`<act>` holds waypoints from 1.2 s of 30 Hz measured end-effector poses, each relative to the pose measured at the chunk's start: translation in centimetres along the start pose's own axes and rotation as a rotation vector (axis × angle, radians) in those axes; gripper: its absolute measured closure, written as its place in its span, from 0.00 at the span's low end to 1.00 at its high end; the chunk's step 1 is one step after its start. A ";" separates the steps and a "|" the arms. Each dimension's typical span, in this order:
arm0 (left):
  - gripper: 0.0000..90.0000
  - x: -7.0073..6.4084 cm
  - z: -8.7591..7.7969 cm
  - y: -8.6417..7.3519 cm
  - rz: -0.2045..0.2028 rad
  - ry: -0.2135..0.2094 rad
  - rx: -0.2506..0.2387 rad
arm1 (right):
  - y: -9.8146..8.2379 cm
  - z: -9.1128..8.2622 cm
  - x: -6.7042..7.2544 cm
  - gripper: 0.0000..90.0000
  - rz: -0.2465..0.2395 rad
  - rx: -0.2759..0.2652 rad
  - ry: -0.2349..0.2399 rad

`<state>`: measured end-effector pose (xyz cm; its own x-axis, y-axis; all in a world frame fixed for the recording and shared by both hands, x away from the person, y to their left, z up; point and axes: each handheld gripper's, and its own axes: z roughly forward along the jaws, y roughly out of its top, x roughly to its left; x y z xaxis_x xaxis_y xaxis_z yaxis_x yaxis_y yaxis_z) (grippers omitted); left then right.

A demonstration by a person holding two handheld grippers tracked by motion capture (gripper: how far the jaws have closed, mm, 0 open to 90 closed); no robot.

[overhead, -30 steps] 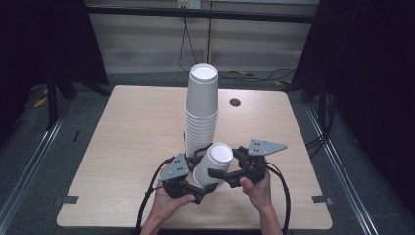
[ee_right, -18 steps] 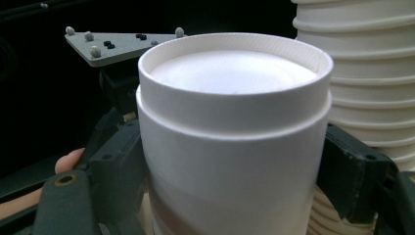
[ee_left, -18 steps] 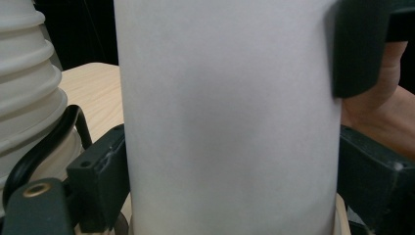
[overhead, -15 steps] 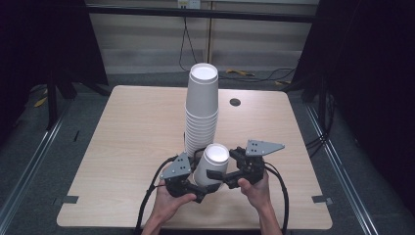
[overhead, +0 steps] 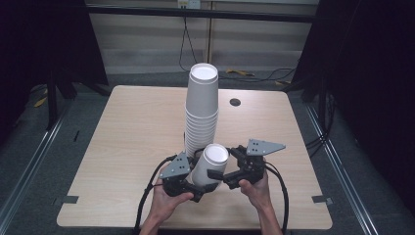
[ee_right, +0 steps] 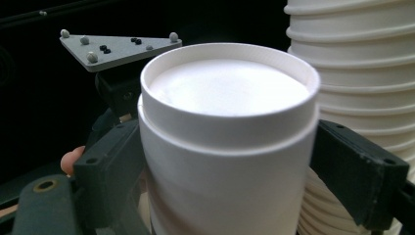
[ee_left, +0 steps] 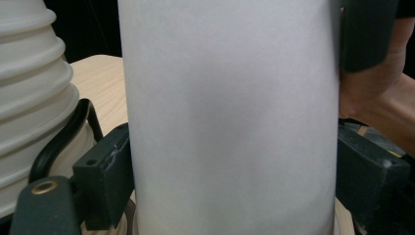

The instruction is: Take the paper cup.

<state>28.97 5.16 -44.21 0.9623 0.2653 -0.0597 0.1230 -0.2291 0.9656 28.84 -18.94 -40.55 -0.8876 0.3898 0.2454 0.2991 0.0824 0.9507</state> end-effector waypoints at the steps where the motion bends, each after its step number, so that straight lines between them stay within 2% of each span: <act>1: 0.16 0.0 -0.1 0.0 0.001 0.005 0.003 | 0.0 -0.1 0.0 0.15 -0.001 -0.002 -0.007; 9: 0.16 0.3 -0.4 -0.2 -0.006 0.012 0.021 | 0.1 -0.8 0.0 0.15 -0.004 -0.012 -0.011; 12: 0.16 0.6 -0.6 -0.2 -0.022 0.022 0.028 | 0.1 -1.1 0.0 0.16 -0.006 -0.007 -0.028; 16: 0.16 0.8 -0.7 -0.3 -0.020 0.042 0.035 | -0.1 -1.6 0.0 0.16 0.000 -0.025 -0.043; 20: 0.16 1.0 -1.0 -0.3 -0.004 0.059 0.051 | -0.4 -1.8 -0.2 0.17 0.004 -0.022 -0.055; 26: 0.16 1.5 -0.9 -0.3 -0.003 0.058 0.092 | -1.2 -2.2 -0.3 0.18 0.018 -0.006 -0.065; 28: 0.16 1.5 -0.9 -0.1 0.020 0.063 0.117 | -1.3 -2.4 -0.5 0.18 0.018 -0.004 -0.069; 34: 0.16 1.4 -1.2 0.4 0.044 0.066 0.149 | -1.3 -3.0 -0.5 0.19 0.000 0.026 -0.114; 36: 0.16 1.4 -1.3 0.4 0.043 0.065 0.162 | -1.3 -3.2 -0.6 0.20 -0.009 0.043 -0.117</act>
<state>30.09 6.66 -43.61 0.9505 0.3108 0.0028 0.1242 -0.3882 0.9132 27.89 -22.23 -41.31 -0.8444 0.4926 0.2105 0.3081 0.1251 0.9431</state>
